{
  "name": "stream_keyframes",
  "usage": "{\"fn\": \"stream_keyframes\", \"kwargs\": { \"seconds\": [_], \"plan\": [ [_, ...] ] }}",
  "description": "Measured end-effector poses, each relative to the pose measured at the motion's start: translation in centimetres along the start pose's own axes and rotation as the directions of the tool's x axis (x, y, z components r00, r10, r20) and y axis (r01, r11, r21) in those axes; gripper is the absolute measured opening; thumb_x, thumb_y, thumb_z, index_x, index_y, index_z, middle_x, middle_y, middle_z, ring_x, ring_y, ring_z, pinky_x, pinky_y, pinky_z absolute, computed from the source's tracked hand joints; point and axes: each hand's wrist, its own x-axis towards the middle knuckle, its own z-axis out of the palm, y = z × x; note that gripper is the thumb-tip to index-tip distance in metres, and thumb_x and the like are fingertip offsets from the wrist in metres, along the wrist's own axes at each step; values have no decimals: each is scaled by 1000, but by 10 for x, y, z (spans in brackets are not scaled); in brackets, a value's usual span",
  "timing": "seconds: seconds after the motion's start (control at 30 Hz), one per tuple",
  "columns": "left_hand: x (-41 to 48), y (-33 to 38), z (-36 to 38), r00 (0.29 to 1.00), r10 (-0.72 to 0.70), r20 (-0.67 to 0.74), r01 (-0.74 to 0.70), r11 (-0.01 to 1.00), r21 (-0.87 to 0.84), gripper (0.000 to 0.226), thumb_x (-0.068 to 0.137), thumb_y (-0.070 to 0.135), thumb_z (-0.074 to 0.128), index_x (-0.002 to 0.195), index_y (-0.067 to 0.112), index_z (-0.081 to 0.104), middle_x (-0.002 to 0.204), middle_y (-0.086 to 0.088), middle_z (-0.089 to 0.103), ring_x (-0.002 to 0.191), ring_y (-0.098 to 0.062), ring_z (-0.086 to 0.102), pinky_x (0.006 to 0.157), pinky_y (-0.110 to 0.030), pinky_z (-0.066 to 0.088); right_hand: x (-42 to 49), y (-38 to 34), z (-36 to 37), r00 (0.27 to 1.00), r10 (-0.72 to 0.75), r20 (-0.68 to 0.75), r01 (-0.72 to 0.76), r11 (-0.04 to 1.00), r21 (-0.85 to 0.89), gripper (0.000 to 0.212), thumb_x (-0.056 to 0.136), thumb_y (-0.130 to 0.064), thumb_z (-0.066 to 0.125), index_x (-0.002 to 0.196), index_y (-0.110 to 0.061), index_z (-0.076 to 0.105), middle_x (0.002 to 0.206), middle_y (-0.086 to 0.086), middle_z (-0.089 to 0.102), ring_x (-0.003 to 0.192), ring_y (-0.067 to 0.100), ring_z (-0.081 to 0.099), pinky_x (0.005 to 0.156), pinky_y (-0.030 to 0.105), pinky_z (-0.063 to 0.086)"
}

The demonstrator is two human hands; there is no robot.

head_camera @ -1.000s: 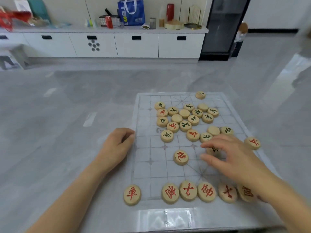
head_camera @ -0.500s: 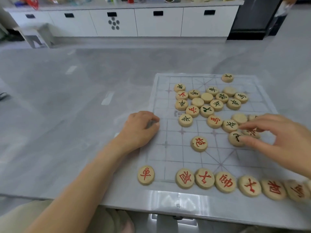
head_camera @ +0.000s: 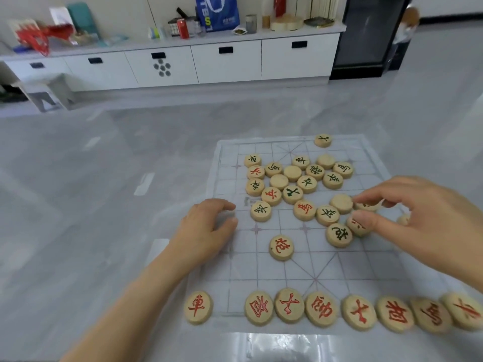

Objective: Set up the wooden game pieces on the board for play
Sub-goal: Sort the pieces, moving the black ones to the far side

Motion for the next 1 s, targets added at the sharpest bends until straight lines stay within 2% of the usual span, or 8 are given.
{"fn": "stream_keyframes", "kwargs": {
  "seconds": [0.23, 0.4, 0.6, 0.77, 0.83, 0.9, 0.93, 1.0],
  "plan": [
    [49, 36, 5, 994, -33, -103, 27, 998, -61, 32, 89, 25, 56, 121, 21, 58, 125, 4, 57, 116, -13, 50, 86, -21, 33, 1, 20, -9, 991, 117, -70, -125, 984, -126, 68, 68, -86, 26, 87, -34, 65, 79, -16, 59, 78, 14, 54, 67, 38, 48],
    [78, 75, 31, 999, 34, -33, -31, 996, 86, 31, 87, 23, 55, 117, 18, 60, 116, -2, 61, 107, -21, 54, 83, -34, 46, -1, 19, -16, 985, 160, -61, -168, 972, -163, 49, 72, -63, 43, 96, -27, 68, 85, -11, 60, 86, 16, 54, 68, 34, 43],
    [102, 89, 40, 993, -65, 102, 42, 976, 214, 44, 77, 10, 55, 121, 18, 56, 122, -5, 56, 103, -27, 57, 84, -39, 52, -8, 12, -18, 989, 145, 10, -141, 977, -161, 40, 79, -57, 45, 103, -32, 65, 92, -15, 58, 93, 10, 51, 69, 30, 39],
    [109, 89, 39, 994, -48, 95, 20, 962, 274, 27, 81, 18, 59, 108, 17, 60, 88, 0, 59, 91, -26, 61, 67, -29, 43, -9, 9, -18, 990, 138, 41, -129, 978, -162, 44, 80, -59, 39, 106, -32, 63, 97, -13, 58, 96, 12, 50, 73, 31, 42],
    [102, 90, 34, 997, -18, -69, 27, 990, 140, 20, 82, 25, 59, 100, 18, 63, 85, 4, 62, 89, -21, 61, 65, -27, 43, -10, 11, -17, 990, 133, 37, -126, 979, -158, 45, 80, -59, 38, 107, -32, 62, 98, -13, 59, 98, 12, 51, 73, 31, 42],
    [84, 97, 23, 992, -81, -98, 57, 971, -232, 22, 81, 28, 64, 101, 20, 67, 93, 5, 68, 88, -13, 63, 66, -23, 46, -10, 12, -15, 992, 125, 21, -121, 980, -158, 43, 82, -58, 40, 109, -33, 61, 100, -13, 59, 100, 11, 51, 73, 30, 41],
    [70, 102, 17, 996, -91, 21, 90, 873, -480, 21, 80, 28, 67, 99, 21, 69, 95, 4, 70, 87, -12, 65, 67, -21, 46, -9, 11, -13, 992, 122, 15, -118, 981, -156, 40, 83, -56, 43, 111, -33, 60, 102, -13, 59, 101, 11, 51, 72, 29, 40],
    [40, 110, 9, 954, 4, 301, 253, 529, -810, 20, 78, 23, 70, 96, 15, 71, 98, -3, 71, 83, -12, 66, 64, -21, 47, -6, 10, -8, 993, 114, 9, -113, 988, -108, 37, 84, -52, 51, 115, -34, 58, 103, -15, 58, 101, 8, 50, 72, 28, 37]
  ]
}}
